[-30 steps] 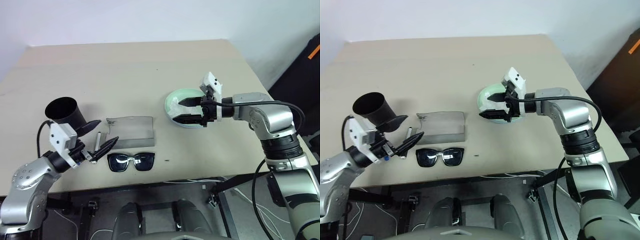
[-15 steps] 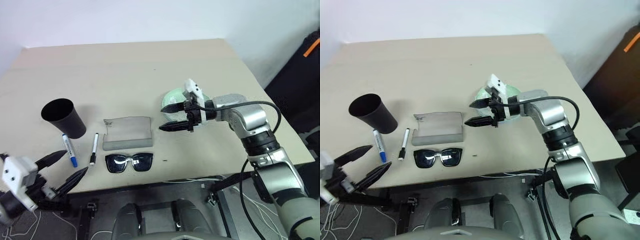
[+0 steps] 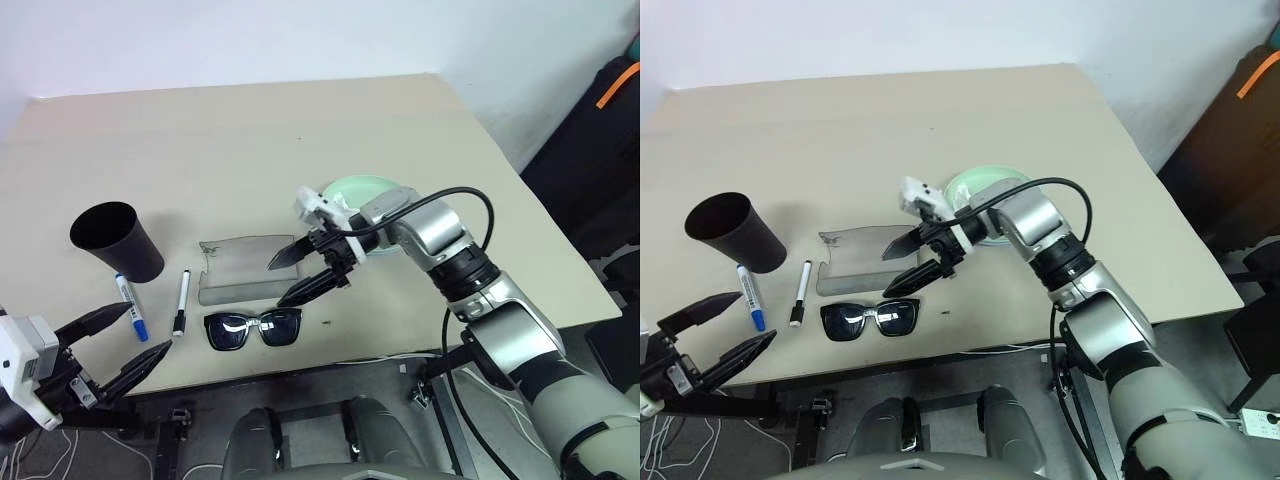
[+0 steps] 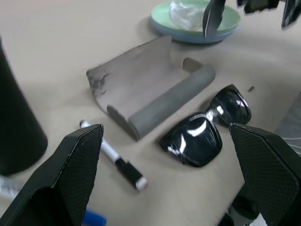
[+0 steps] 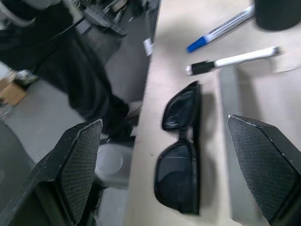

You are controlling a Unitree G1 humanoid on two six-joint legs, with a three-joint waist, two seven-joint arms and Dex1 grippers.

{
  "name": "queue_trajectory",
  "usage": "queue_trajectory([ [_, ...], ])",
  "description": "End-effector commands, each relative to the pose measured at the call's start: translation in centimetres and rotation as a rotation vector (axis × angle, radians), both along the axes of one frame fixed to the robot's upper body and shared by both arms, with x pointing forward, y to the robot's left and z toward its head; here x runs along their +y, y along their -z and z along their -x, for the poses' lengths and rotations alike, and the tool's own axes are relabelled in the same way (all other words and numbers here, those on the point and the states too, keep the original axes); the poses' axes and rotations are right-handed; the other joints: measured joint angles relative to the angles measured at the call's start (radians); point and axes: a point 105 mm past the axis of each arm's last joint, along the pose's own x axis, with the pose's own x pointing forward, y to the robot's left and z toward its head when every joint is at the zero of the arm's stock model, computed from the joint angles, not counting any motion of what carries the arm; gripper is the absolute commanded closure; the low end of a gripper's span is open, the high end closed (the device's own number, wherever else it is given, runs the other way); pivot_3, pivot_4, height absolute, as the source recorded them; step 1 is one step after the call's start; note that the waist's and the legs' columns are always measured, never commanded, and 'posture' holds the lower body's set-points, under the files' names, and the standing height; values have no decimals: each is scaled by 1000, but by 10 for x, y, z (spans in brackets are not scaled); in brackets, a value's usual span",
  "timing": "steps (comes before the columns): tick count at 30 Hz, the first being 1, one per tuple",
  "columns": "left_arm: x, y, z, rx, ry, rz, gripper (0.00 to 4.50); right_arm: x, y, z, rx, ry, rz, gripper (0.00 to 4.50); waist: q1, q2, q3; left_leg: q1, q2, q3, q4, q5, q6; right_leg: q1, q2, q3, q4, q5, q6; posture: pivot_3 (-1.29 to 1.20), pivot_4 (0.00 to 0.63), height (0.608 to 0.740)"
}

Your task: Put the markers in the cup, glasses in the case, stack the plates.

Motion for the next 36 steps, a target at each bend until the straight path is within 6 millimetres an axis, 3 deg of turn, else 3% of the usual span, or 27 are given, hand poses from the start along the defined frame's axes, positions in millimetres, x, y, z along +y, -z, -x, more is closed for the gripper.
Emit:
queue_trajectory([
  [1, -5, -4, -5, -12, 19, -8, 0, 11, -1, 6, -23, -75, 47, 35, -2, 0, 0, 0, 0, 0, 0, 0, 0, 0, 0, 0, 0, 0, 0, 0, 150, 726],
  [8, -7, -5, -9, -23, 20, -9, 0, 22, 17, 9, -21, -129, 126, 35, -4, 0, 0, -2, 0, 1, -4, 0, 0, 0, 0, 0, 0, 0, 0, 0, 150, 726],
  [13, -2, 7, -1, 2, 13, -8, 0, 33, 32, 9, -54, -137, 189, 35, -9, 0, 0, -2, -1, 1, -6, 1, -1, -1, 0, 0, -2, -1, -1, 0, 150, 726],
  [32, 4, 31, 0, 4, 23, -15, 0, 58, 52, 25, -83, -210, 249, 35, -23, -1, -1, -2, 0, 0, -9, 2, -2, -1, 1, -2, -2, -1, -1, 0, 150, 726],
  [36, 5, 36, -1, 0, 24, -17, 0, 61, 54, 25, -95, -206, 256, 934, -23, -1, -1, -2, 0, 0, -9, 2, -3, -1, 1, -2, -2, -1, -1, 0, 150, 726],
])
